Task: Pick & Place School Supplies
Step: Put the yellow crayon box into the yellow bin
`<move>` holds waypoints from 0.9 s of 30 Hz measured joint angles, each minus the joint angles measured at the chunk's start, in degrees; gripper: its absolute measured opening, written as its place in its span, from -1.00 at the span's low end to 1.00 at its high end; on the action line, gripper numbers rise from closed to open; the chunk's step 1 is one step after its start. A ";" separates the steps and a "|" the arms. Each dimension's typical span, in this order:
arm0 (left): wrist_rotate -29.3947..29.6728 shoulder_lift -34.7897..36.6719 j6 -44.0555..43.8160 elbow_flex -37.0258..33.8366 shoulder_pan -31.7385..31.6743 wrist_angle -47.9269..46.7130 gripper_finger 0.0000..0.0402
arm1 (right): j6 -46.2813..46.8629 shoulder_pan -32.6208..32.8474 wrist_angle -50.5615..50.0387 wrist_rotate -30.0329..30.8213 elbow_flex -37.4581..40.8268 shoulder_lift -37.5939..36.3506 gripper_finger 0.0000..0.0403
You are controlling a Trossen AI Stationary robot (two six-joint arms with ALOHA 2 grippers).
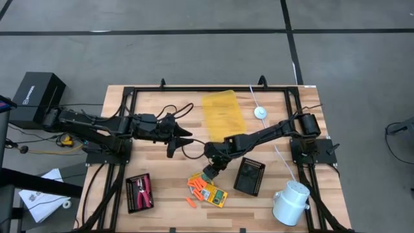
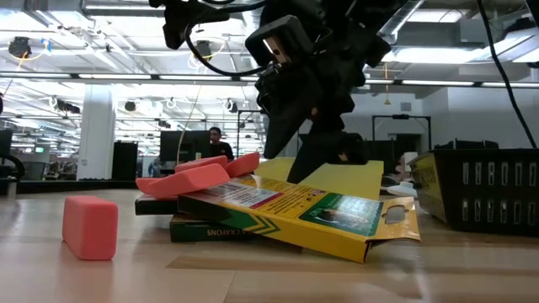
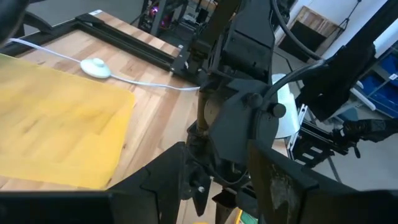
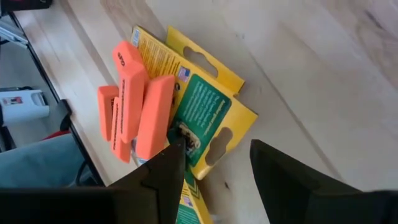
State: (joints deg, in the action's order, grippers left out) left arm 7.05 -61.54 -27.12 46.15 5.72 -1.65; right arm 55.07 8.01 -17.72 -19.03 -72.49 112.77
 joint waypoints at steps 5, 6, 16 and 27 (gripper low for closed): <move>0.02 0.00 -0.08 0.00 -0.02 0.00 -0.17 | -0.18 -0.02 0.01 0.06 0.00 0.00 -0.15; 0.01 0.00 -0.08 0.00 -0.02 0.00 -0.17 | -0.18 -0.02 0.03 0.21 0.01 0.00 -0.14; 0.02 0.00 -0.10 -0.02 -0.01 -0.04 -0.17 | 1.87 -0.31 3.71 -0.02 3.35 0.00 -0.15; -1.09 0.02 -0.12 -0.02 0.00 -0.09 -0.17 | 1.96 -1.44 5.03 0.02 3.35 0.00 -0.15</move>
State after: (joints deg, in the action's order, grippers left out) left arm 5.96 -61.52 -27.24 46.13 5.71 -1.74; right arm 57.04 6.57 -12.69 -19.00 -69.14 112.77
